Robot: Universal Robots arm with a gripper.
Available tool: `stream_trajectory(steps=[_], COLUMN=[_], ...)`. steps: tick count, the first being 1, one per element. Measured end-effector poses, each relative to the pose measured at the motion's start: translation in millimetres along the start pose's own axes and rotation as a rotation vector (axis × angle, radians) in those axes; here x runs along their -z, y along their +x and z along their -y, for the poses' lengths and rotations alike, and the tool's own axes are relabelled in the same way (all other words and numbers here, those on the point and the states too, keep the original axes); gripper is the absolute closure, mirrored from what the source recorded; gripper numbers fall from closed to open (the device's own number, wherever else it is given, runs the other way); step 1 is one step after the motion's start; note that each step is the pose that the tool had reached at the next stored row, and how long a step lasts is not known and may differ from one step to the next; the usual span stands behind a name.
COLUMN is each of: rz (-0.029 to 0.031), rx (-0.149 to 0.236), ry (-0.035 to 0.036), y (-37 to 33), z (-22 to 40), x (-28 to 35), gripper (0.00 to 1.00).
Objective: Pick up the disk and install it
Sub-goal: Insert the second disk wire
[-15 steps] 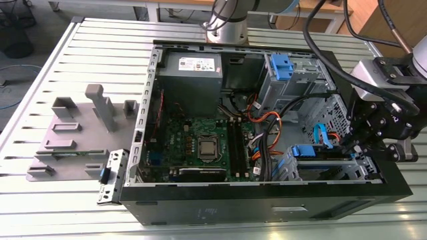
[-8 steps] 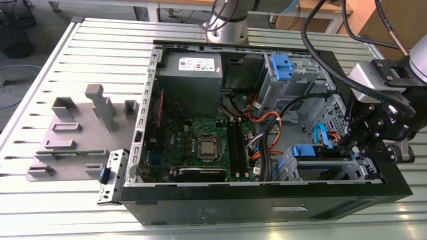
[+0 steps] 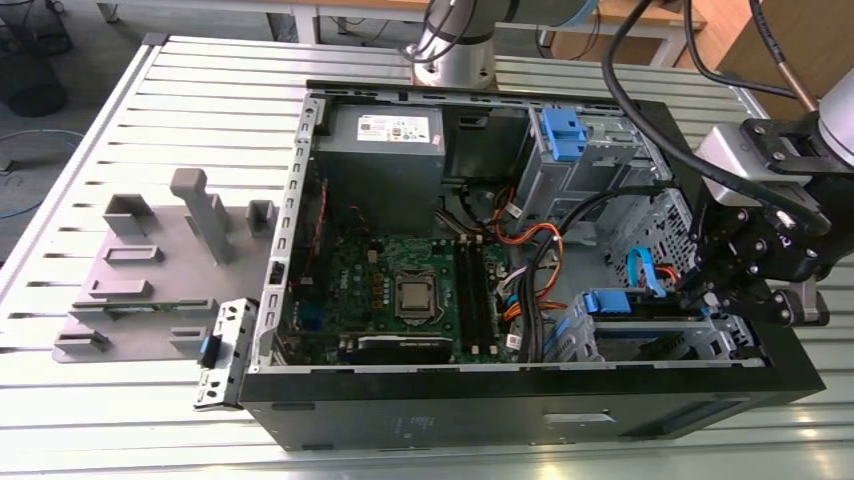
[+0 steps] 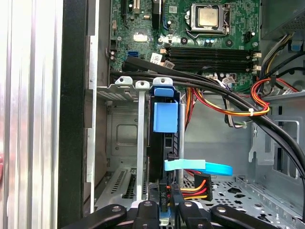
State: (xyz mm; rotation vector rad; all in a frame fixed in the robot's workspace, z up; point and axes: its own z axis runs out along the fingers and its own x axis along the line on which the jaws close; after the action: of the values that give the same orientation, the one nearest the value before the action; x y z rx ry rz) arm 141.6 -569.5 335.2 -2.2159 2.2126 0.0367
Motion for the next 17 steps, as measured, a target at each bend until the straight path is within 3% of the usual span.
stream_trajectory(steps=[2, 3, 10, 17], rz=[-0.0001, -0.0001, 0.0002, 0.0003], rx=[0.000, 0.000, 0.000, 0.000], ry=[0.0000, 0.0000, 0.0000, 0.0000], y=[0.0, 0.0, 0.0, -0.2], z=[0.0, 0.0, 0.0, -0.1], x=[0.0, 0.0, 0.1, 5.8], gripper=[0.78, 0.84, 0.84, 0.84])
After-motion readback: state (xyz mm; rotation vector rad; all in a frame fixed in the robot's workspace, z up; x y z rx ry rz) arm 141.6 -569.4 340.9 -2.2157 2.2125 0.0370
